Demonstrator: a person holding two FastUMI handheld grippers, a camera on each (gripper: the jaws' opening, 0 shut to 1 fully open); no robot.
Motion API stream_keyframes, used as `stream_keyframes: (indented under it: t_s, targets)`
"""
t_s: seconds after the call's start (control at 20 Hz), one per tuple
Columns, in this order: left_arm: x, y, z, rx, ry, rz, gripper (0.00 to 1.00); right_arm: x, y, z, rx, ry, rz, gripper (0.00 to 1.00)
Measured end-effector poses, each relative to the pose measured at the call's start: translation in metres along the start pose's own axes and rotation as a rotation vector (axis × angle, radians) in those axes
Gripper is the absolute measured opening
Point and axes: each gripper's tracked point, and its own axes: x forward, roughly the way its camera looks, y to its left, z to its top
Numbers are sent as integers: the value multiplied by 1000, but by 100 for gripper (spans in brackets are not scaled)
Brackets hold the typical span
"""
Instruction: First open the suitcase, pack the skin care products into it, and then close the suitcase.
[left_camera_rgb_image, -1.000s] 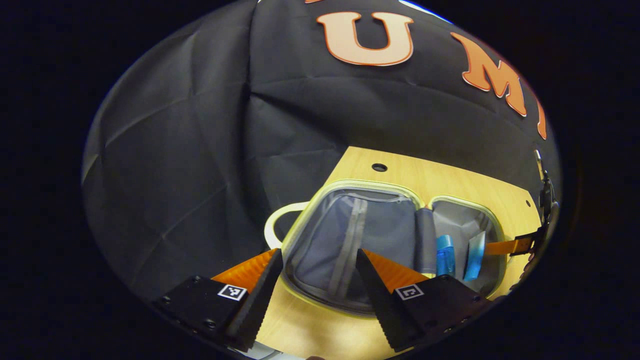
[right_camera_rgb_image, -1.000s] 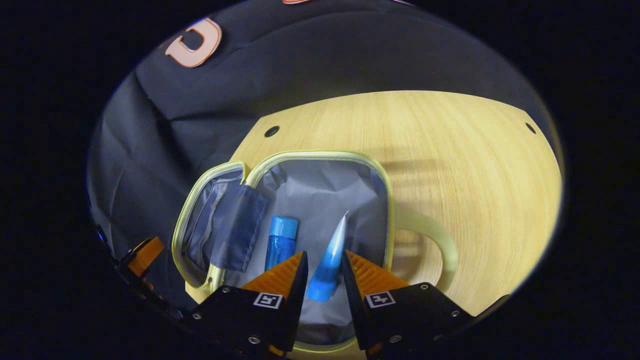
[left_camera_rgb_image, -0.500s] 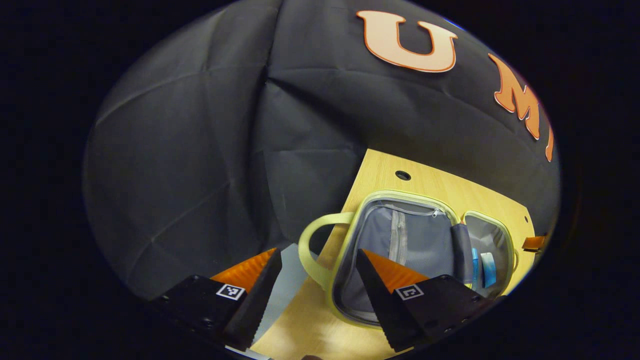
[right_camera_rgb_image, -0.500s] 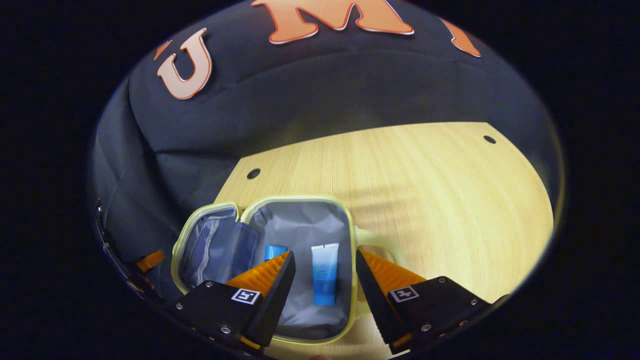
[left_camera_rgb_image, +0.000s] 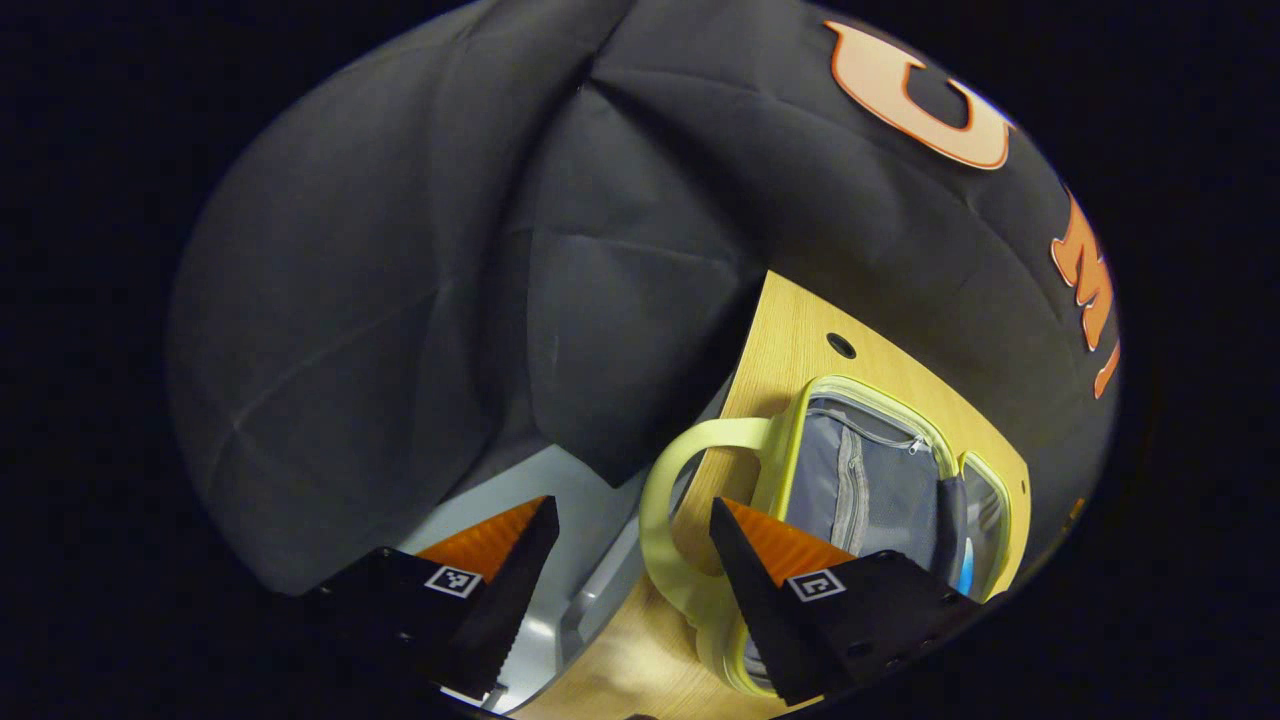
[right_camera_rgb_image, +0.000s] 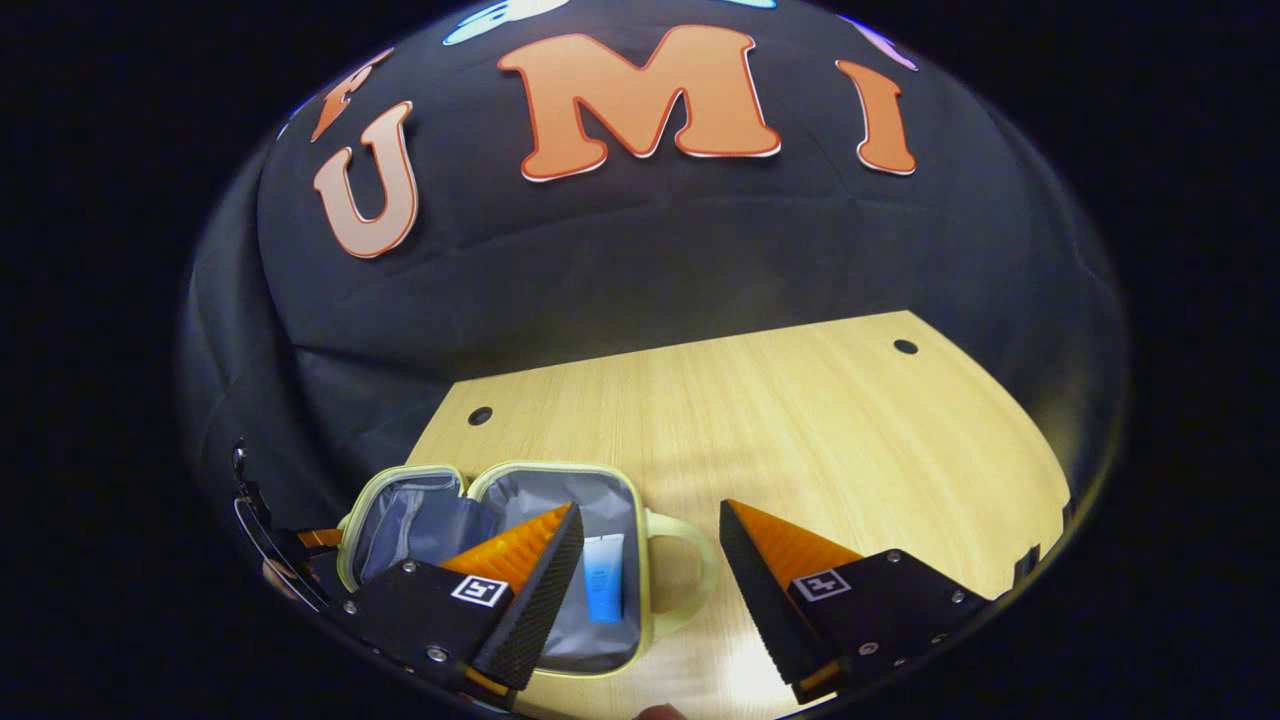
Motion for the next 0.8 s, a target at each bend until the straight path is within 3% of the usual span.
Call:
stream_keyframes:
  t_s: [0.05, 0.1, 0.3, 0.35, 0.45, 0.55, 0.6, 0.65, 0.8]
  targets:
    - [1, 6, 3, -3, 15, -6, 99, -3, -5, 3, -1, -10, -13, 88]
    - [5, 6, 4, -4, 26, -19, 94, -5, -10, 6, 1, -13, -24, 88]
    - [26, -9, -12, 26, 102, -41, 54, -14, -23, 19, 6, -50, -39, 88]
    - [31, -10, -10, 35, 103, -60, 54, -18, -28, 22, 0, -57, -45, 88]
    - [37, -17, -7, 28, 111, -47, 20, -21, -37, 28, -6, -70, -55, 88]
    - [28, -17, -2, 31, 90, -49, 20, -24, -44, 34, 2, -88, -58, 88]
    - [21, -23, 9, 18, 68, -70, 12, -25, -46, 37, 5, -96, -57, 88]
    - [18, -25, 8, 8, 59, -89, 10, -27, -49, 39, 2, -100, -49, 88]
    - [-6, -31, 22, 58, 13, -83, 11, -27, -59, 43, -31, -115, -45, 88]
